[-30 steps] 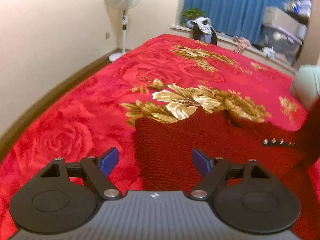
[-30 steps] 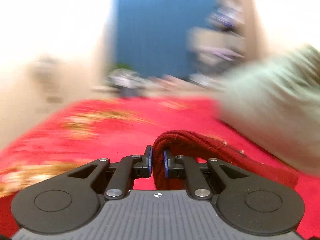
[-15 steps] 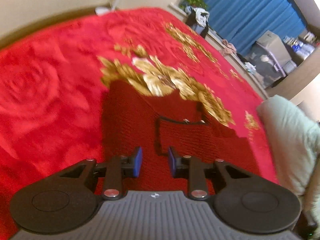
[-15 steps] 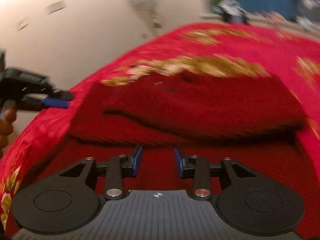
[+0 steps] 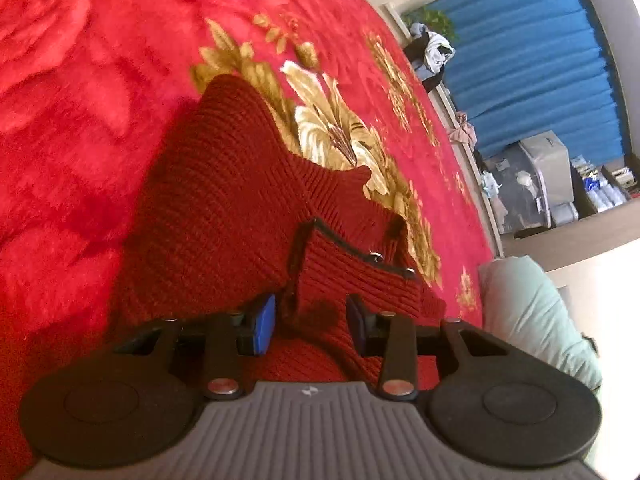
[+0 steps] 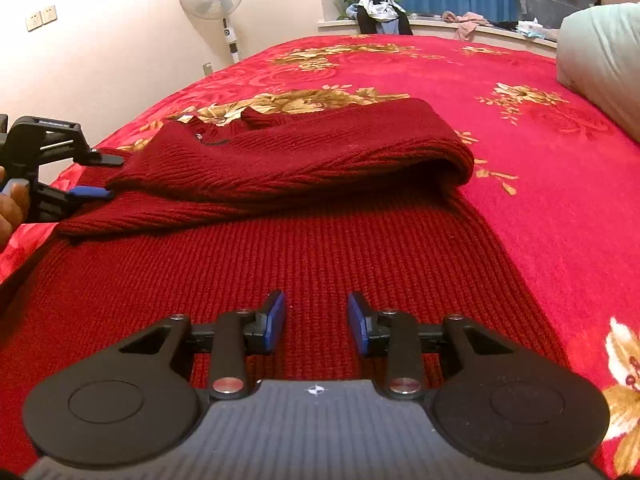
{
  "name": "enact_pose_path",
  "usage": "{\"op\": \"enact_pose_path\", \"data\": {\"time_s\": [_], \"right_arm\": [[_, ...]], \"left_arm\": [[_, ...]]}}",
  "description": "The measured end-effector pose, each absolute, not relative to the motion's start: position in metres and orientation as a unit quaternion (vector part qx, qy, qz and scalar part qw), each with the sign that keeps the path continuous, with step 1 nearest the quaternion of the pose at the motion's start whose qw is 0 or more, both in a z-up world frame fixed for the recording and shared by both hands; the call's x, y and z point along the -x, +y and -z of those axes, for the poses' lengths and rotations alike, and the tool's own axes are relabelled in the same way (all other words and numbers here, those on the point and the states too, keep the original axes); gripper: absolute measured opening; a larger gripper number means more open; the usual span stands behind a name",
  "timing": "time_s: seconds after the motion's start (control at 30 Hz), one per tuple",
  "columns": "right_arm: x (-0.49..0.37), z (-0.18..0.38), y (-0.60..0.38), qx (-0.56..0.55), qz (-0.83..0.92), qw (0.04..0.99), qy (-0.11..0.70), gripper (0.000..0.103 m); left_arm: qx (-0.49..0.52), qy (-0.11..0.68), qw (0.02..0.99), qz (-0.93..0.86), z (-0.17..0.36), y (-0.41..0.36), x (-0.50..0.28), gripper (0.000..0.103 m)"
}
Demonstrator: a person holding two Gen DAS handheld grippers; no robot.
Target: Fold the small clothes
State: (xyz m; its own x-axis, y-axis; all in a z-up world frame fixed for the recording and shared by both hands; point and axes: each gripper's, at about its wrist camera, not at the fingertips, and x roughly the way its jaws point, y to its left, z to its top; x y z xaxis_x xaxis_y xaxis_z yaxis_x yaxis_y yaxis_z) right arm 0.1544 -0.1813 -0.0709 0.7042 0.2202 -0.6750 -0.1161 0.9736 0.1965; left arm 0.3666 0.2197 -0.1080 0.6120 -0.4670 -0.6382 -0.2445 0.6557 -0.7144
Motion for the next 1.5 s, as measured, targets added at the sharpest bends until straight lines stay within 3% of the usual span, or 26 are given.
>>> {"op": "enact_pose_path", "data": {"time_s": [0.07,0.17,0.4,0.6,0.7,0.8,0.83,1.0,1.13,1.17,1.2,1.3,1.33,1.4,1.5], "right_arm": [[-0.155,0.068,-0.181,-0.069,-0.091,0.920,0.374,0.037],[-0.158,0.065,-0.181,-0.062,-0.094,0.919,0.378,0.037],[-0.179,0.037,-0.187,-0.074,-0.077,0.938,0.329,0.039],[-0.221,0.015,-0.200,-0.112,-0.042,0.947,0.299,0.043],[-0.250,0.023,-0.209,-0.110,0.004,0.931,0.348,0.044],[-0.275,0.036,-0.222,-0.072,0.069,0.914,0.394,0.048],[-0.279,0.038,-0.230,-0.084,0.075,0.911,0.397,0.048],[-0.298,0.031,-0.263,-0.168,0.036,0.913,0.370,0.049],[-0.330,0.045,-0.265,-0.150,0.035,0.899,0.411,0.049],[-0.334,0.048,-0.265,-0.154,0.033,0.896,0.416,0.034],[-0.339,0.049,-0.264,-0.159,0.022,0.895,0.417,0.028],[-0.335,0.040,-0.252,-0.117,0.017,0.915,0.385,0.023],[-0.332,0.038,-0.250,-0.112,0.009,0.921,0.374,0.025],[-0.323,0.034,-0.250,-0.107,-0.028,0.931,0.348,0.038],[-0.311,0.029,-0.251,-0.047,0.009,0.940,0.337,0.038]], "left_arm": [[0.383,0.436,0.812,0.062,0.106,0.216,-0.368,0.013],[0.359,0.422,0.830,0.059,0.089,0.218,-0.360,0.007],[0.275,0.398,0.875,0.014,0.013,0.232,-0.307,0.007],[0.224,0.426,0.877,0.006,0.021,0.233,-0.305,0.009],[0.220,0.436,0.873,0.005,0.025,0.235,-0.303,0.011],[0.209,0.418,0.884,0.010,0.014,0.236,-0.302,0.019],[0.208,0.416,0.885,0.014,0.012,0.237,-0.301,0.024],[0.200,0.423,0.883,0.040,0.013,0.230,-0.305,0.029],[0.194,0.425,0.882,0.065,0.013,0.223,-0.308,0.033],[0.193,0.427,0.880,0.075,0.014,0.221,-0.309,0.034],[0.191,0.429,0.879,0.085,0.016,0.217,-0.310,0.034],[0.178,0.440,0.872,0.115,0.025,0.202,-0.314,0.034],[0.171,0.447,0.869,0.123,0.030,0.195,-0.316,0.034],[0.157,0.463,0.862,0.133,0.041,0.185,-0.319,0.034],[0.108,0.479,0.864,0.112,0.059,0.174,-0.323,0.032]]}}
